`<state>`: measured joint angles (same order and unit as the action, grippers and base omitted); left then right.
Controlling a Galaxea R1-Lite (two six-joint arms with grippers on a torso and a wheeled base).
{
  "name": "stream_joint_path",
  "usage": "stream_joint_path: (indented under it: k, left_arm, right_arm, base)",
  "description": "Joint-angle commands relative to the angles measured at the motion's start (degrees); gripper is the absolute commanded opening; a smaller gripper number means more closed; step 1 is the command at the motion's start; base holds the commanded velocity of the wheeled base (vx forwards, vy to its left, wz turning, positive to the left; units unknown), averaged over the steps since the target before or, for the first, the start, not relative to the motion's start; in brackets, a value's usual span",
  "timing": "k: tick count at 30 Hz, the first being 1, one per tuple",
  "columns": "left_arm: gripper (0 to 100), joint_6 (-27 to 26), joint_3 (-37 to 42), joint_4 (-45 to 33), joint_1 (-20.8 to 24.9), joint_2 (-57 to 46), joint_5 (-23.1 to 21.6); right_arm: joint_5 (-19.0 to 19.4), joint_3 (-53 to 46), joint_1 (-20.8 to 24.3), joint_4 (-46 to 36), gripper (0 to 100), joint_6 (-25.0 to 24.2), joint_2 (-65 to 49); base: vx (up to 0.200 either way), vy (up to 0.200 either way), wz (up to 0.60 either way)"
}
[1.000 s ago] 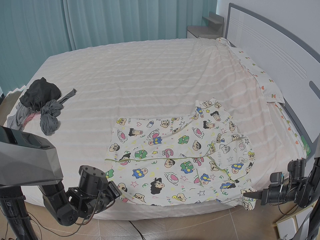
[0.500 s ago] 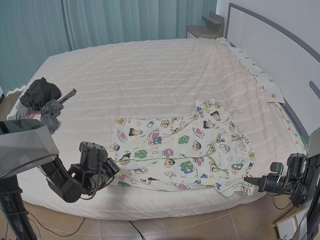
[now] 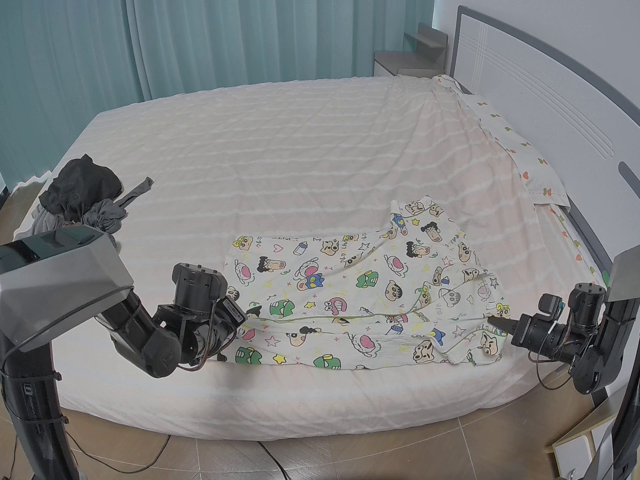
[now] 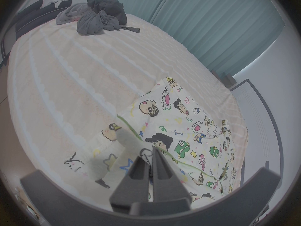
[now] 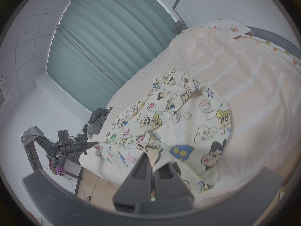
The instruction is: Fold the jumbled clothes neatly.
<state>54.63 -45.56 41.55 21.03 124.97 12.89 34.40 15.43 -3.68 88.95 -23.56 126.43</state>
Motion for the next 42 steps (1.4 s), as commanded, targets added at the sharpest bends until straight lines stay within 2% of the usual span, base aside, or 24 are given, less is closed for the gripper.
stream_joint_path:
  k: [1,11,22,23,36,41,42]
  left_arm:
    - [0,0.04,-4.54,-2.61,-0.64,3.53,0.03]
    - [0,0.04,-10.34,-4.63,-1.08,6.17,0.03]
    - [0,0.13,-13.24,-5.77,-1.6,7.57,0.03]
    - [100,0.13,-13.24,-5.77,-1.6,7.49,0.03]
    - [100,0.22,-13.42,-5.69,-4.15,6.08,1.79]
    - [100,0.31,-12.89,-5.69,-6.7,3.09,1.79]
    - [100,0.48,-12.28,-5.86,-7.76,1.33,1.7]
  right_arm:
    - [-1.27,3.55,-0.01,0.78,0,-0.61,1.98]
    - [-3.82,8.12,-0.01,0.78,0,-0.61,4.97]
    - [-3.9,10.23,0.08,0.69,0,-1.48,5.58]
    - [-3.9,10.41,0.08,0.69,0,-1.48,5.67]
    - [-4.08,10.67,0.08,0.78,0,-1.84,5.67]
    - [-5.84,12.34,0.17,0.69,0,-2.45,5.67]
    - [-6.01,12.52,0.43,0.61,0,-3.95,5.5]
  base:
    - [0.0,0.0,0.0]
    - [0.0,0.0,0.0]
    - [0.0,0.0,0.0]
    - [0.0,0.0,0.0]
    - [0.0,0.0,0.0]
    - [0.0,0.0,0.0]
    - [0.0,0.0,0.0]
